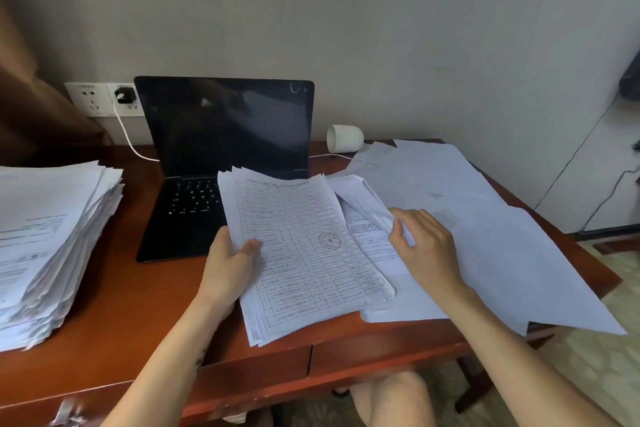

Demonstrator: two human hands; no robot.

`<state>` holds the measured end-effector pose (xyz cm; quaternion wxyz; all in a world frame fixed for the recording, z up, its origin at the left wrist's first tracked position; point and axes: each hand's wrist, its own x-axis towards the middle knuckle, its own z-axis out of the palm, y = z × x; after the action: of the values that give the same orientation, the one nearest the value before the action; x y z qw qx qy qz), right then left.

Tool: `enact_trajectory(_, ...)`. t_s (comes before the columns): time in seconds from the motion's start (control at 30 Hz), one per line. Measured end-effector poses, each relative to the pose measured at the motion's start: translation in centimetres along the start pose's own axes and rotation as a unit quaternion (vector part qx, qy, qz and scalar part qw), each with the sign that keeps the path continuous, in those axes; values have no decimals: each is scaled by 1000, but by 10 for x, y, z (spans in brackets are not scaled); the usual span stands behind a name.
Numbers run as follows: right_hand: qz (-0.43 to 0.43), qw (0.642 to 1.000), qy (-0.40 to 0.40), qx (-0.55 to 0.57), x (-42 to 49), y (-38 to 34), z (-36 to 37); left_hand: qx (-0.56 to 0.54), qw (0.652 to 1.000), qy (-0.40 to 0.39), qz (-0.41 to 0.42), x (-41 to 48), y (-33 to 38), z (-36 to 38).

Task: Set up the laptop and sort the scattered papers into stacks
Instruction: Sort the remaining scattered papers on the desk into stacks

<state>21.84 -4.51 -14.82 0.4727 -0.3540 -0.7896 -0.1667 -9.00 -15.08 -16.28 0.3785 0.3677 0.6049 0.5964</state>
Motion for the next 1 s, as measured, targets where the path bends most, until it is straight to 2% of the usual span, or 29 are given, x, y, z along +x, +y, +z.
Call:
enact_trajectory(0.07,35,999,14,1,-11,-10,-2,-7,1000,0,-11,-1,0,-1)
enact_trajectory(0.17,143,989,46,21,-21,-18,-6,-18,999,14,-23,-2,-2,-5)
enact_trajectory(0.27,171,983,47,45,-28,-26,-9,-13,1000,7,-23,-3,-3,-9)
enact_trajectory(0.37,137,988,41,52,-33,-31,-10,-14,1000,5,-17,-7,0,-10)
enact_trajectory(0.43,67,996,28,58,-33,-34,-11,-17,1000,-10,-11,-11,5,-7)
enact_trajectory(0.57,-49,991,-78,97,-36,-45,-14,-46,998,-45,-15,-18,17,0)
enact_trajectory(0.67,-49,976,-172,121,-42,-46,-15,-57,997,-54,-10,-20,24,4)
enact_trajectory(0.8,-4,954,-262,148,-47,-45,-14,-39,998,-54,-20,-19,22,3)
enact_trajectory(0.9,-17,953,-274,127,-44,-44,-13,-5,998,-64,-21,-17,18,3)
enact_trajectory(1.0,-76,970,-227,44,-41,-41,-9,11,998,-54,-24,-17,15,4)
